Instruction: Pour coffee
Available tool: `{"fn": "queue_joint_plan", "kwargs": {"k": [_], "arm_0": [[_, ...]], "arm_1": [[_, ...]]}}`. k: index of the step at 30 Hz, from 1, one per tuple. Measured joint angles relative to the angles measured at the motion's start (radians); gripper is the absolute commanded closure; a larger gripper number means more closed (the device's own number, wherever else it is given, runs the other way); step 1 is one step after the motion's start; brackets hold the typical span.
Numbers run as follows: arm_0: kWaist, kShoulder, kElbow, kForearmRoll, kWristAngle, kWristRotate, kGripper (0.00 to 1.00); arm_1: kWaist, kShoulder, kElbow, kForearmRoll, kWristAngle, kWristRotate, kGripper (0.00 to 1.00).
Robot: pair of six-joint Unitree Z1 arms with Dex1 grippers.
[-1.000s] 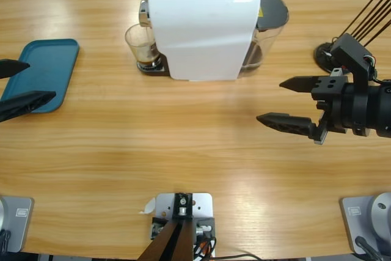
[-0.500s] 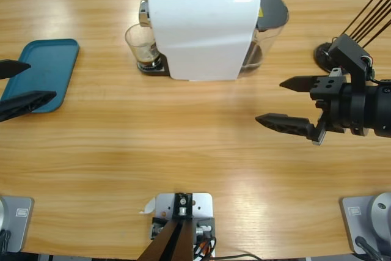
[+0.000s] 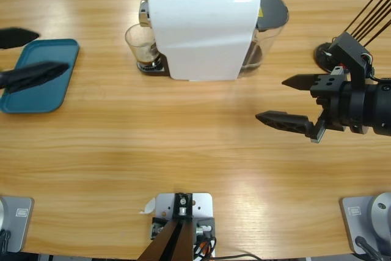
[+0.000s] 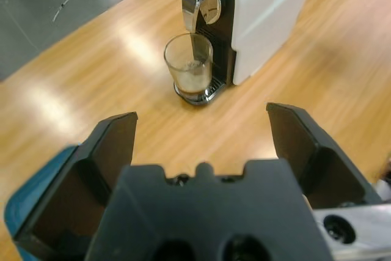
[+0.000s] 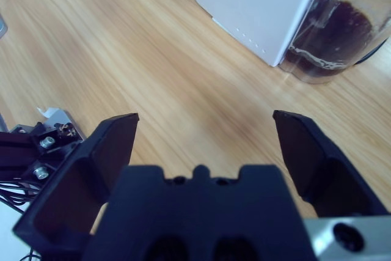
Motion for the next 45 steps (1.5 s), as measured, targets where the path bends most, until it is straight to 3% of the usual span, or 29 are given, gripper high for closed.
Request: {"fn": "queue_joint_plan", "kwargs": {"k": [8, 17, 24, 29, 45], "arm_0": [[-0.001, 0.395, 0.007, -0.251, -0.002, 0.076, 0.092], [-0.001, 0.630, 0.086, -0.592, 0.004, 0.121, 0.119], [-0.001, 0.818, 0.243, -1.092, 0.004, 0.122, 0.123], [-0.001, 0.977, 0.286, -1.409, 0.004, 0.105, 0.119], [-0.002, 1.050, 0.287, -1.476, 0.078, 0.055, 0.124]], "arm_1": [[0.000, 0.000, 0.000, 0.000, 0.000, -0.032, 0.004], [0.000, 0.000, 0.000, 0.000, 0.000, -0.044, 0.004], [0.000, 0.001, 0.000, 0.000, 0.000, -0.045, 0.004], [0.000, 0.014, -0.001, 0.000, 0.000, -0.045, 0.004], [0.000, 0.031, -0.003, 0.001, 0.000, -0.045, 0.004]]}}
